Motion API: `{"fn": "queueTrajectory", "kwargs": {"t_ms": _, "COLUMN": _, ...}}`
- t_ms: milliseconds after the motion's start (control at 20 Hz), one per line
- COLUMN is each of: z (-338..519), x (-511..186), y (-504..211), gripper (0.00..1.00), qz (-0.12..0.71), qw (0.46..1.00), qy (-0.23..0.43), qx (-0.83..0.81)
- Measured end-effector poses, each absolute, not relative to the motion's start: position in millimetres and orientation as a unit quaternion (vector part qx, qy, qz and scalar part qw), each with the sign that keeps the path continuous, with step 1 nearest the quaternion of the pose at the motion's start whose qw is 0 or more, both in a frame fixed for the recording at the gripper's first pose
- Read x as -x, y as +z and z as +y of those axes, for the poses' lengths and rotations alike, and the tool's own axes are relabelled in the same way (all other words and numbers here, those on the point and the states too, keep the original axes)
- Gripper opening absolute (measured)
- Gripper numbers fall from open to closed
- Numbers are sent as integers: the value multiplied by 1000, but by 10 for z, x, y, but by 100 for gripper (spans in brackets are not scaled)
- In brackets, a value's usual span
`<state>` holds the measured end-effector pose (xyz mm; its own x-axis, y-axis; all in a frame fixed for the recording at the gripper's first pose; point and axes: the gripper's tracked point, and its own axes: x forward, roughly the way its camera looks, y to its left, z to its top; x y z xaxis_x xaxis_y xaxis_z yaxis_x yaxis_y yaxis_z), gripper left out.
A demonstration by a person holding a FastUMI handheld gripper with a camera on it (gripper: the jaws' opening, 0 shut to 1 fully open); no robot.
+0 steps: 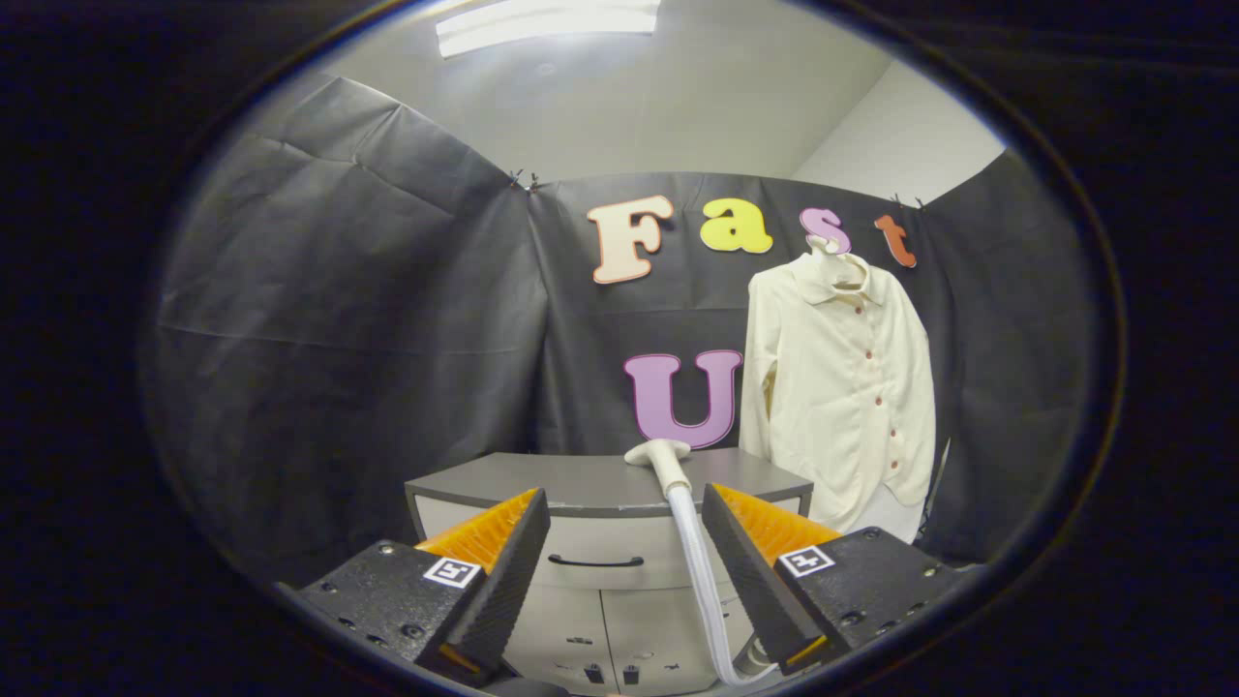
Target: Iron the clothes twice with a garment steamer, once on the left side and once on the right side.
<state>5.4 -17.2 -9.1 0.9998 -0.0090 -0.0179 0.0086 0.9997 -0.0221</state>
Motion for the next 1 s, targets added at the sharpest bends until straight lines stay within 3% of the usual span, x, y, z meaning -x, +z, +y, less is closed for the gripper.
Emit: {"fn": "queueTrajectory", "kwargs": {"t_ms": 1000, "z": -304, "x": -499, "y": 54, "gripper": 92, "qz": -9, "qw": 1000, "qy": 0, "qx": -4}}
